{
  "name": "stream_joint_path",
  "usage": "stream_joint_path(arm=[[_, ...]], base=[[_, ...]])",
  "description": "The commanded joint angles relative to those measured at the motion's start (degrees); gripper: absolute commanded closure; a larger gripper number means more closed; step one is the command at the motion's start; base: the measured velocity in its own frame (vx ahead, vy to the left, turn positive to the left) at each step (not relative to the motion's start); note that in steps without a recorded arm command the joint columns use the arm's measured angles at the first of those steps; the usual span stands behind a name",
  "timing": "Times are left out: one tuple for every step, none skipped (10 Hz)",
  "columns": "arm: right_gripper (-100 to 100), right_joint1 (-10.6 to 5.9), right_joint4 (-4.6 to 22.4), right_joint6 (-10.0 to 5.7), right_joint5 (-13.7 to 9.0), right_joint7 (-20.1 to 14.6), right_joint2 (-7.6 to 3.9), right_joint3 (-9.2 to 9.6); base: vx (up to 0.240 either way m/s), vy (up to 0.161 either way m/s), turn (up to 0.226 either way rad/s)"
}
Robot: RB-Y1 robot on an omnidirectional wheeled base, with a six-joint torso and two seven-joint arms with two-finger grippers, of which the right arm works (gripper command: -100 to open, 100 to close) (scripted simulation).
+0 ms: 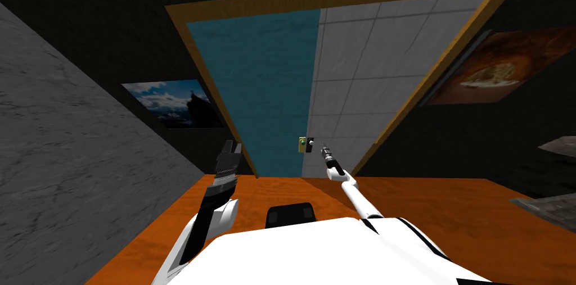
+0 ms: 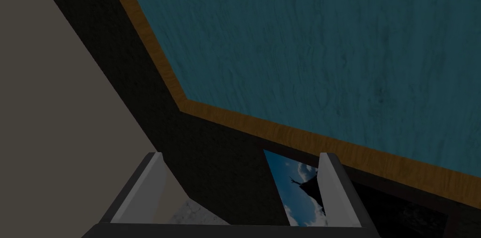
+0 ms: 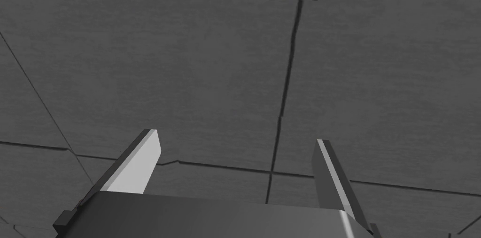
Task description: Pull the door open
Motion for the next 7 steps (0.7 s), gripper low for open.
stream_joint_path(arm=[[-100,-1.03,-0.9,-0.09,0.2,-0.2,1.12,1.25],[-100,-1.62,-1.1,-0.15,0.3,-0.3,1.70,1.84],[-100,-1.04,-1.5,0.29,0.3,0.1,1.48,1.26],[100,-1.04,-1.5,0.29,0.3,0.1,1.48,1.26],[100,-1.04,-1.5,0.29,0.3,0.1,1.48,1.26],[100,-1.04,-1.5,0.29,0.3,0.1,1.48,1.26],[100,-1.04,-1.5,0.29,0.3,0.1,1.48,1.26]], base=[[0.240,0.118,0.259],[0.212,0.159,0.215],[0.083,0.073,0.031],[-0.004,-0.009,-0.031],[-0.036,-0.022,0.006],[-0.030,-0.019,0.032],[-0.016,-0.011,0.013]])
